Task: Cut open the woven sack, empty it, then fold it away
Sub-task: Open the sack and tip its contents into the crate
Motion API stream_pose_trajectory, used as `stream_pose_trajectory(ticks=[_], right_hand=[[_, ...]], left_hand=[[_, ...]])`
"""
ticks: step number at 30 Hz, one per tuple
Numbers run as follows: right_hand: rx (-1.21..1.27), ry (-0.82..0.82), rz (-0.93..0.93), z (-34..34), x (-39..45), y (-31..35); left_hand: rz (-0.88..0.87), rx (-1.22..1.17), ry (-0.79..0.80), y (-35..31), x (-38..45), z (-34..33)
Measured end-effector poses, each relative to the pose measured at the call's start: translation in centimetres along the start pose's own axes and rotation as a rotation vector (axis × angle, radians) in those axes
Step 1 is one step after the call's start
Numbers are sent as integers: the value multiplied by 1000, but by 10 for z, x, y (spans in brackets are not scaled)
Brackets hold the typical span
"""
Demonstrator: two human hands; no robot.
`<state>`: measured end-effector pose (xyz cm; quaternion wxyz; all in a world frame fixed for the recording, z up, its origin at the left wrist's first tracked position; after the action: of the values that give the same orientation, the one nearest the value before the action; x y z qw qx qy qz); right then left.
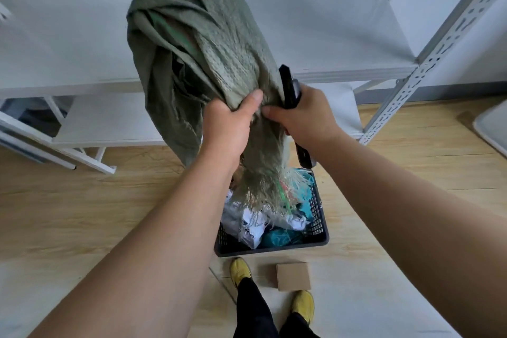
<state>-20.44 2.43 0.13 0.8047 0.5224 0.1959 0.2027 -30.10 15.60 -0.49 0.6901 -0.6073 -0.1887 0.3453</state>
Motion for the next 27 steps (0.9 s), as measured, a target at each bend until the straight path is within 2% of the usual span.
stream_pose_trajectory(ticks=[4,8,14,18,22,25,27], right_hand=[[-29,-36,53,5,1,22],[18,-100,155,14,3,51],[3,-128,218,20,7,73],[-42,-58,181,12,11,75],[-1,-116,220,20,8,80],[-85,-38,139,9,10,63],[-124,-61,131,13,12,64]], left_hand=[[-67,8,-9,-21,2,7],[-206,-133,16,-53,6,11],[-239,-250,14,-66,11,15],[-169,-240,26,-58,11,15],[-246,-258,34,-71,11,18],[-112,-203,62,-45,10,14],[-59,-209,92,-31,7,15]])
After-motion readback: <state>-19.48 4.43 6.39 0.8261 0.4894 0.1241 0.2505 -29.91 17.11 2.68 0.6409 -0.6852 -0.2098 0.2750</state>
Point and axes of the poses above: each hand's wrist, its own x-axis towards the middle knuckle, its own z-axis out of the back of the hand, y = z × x, the point moved 9 cm from there along x, towards the middle knuckle, and after that the axes turned 5 degrees about y, right-handed, at the moved point
